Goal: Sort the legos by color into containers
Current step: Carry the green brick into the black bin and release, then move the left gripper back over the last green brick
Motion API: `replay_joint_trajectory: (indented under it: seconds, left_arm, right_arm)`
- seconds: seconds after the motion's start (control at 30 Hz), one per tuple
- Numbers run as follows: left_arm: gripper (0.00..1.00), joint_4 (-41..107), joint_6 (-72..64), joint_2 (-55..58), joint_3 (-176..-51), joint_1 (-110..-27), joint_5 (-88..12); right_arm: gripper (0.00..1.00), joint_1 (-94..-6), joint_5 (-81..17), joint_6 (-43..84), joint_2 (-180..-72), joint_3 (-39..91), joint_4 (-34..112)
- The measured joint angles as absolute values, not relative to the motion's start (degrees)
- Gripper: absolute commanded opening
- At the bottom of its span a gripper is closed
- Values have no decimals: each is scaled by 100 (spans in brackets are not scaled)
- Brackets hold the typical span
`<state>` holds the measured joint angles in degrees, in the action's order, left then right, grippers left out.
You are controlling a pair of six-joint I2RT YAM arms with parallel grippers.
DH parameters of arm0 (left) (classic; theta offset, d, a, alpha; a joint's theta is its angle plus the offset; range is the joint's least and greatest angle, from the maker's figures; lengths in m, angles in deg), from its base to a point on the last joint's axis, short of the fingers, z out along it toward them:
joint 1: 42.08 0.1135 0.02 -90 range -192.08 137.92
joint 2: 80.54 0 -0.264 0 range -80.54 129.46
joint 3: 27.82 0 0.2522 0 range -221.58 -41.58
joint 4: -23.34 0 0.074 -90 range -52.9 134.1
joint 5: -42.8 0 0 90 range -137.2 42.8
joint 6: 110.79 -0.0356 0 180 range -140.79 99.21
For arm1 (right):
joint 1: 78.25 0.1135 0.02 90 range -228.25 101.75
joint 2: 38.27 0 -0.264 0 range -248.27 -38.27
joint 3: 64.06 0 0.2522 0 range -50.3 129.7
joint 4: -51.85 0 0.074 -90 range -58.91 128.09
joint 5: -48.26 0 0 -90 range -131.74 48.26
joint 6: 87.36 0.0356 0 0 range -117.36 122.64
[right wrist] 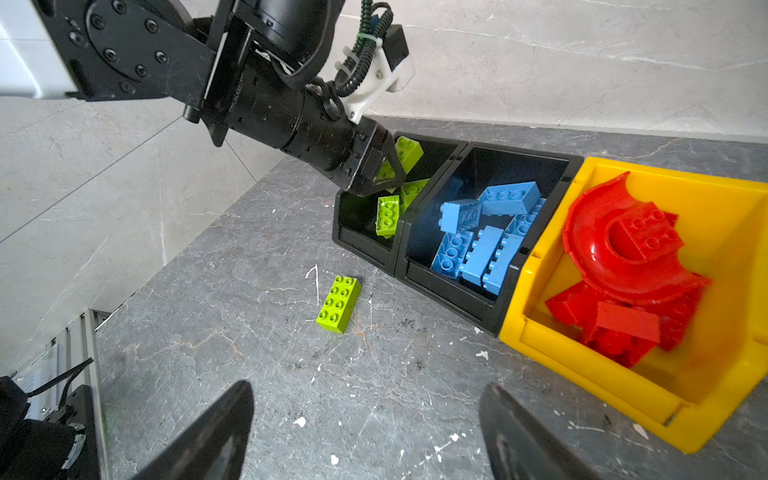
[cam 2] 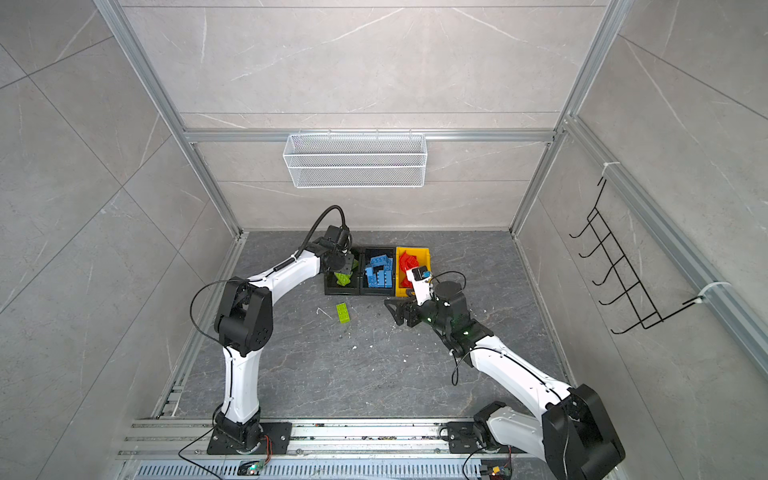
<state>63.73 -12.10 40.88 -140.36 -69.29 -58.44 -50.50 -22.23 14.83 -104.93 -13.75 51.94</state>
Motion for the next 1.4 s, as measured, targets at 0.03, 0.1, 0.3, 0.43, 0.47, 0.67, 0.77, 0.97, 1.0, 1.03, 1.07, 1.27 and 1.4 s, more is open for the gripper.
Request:
replay_joint_trajectory:
  seconds: [0.03,0.1,0.3,0.43,0.47,0.67,0.77,0.97,1.0,1.03,1.07,1.27,1.4]
  left_arm:
    - [26,6382,-1210,4110,-14036,-6924,-5825]
    - [26,6382,-1210,4128,-14036,-6913,-5759]
    - [28,6457,-1210,4213,-14152,-6905,-5748]
    - [48,6572,-1210,4359,-14425,-6905,-5752]
    - [55,6581,-1219,4364,-14434,-6905,-5752]
    - [66,6666,-1201,4351,-14434,-6905,-5744]
    - [69,6830,-1177,4224,-14432,-6905,-5742]
    - [75,6942,-902,3090,-13921,-6913,-5761]
    - [76,6946,-834,2792,-13750,-6939,-5772]
    - [76,6948,-777,2582,-13623,-6957,-5787]
    - [76,6942,-703,2309,-13437,-6985,-5827]
    - [76,6883,-117,1514,-12126,-7302,-6080]
    - [76,6839,325,1485,-11234,-7541,-6111]
  right_arm:
    - [87,-5050,-2223,1483,-10493,-1375,5194]
    - [87,-5050,-2221,1483,-10493,-1375,5194]
    - [87,-5050,-2221,1483,-10493,-1375,5191]
    - [87,-5050,-2221,1483,-10493,-1375,5181]
    - [87,-5050,-2221,1483,-10493,-1375,5181]
    - [87,-5050,-2221,1483,-10493,-1366,5178]
    - [87,-5050,-2221,1483,-10493,-1366,5178]
    - [87,-5050,-2221,1483,-10493,-1364,5176]
    - [87,-5050,-2223,1483,-10493,-1364,5176]
    - [87,-5050,-2223,1485,-10493,-1364,5176]
    - [87,-5050,-2223,1483,-10493,-1364,5176]
    - [87,-5050,-2221,1483,-10493,-1364,5176]
    - [87,-5050,-2221,1485,-10499,-1364,5176]
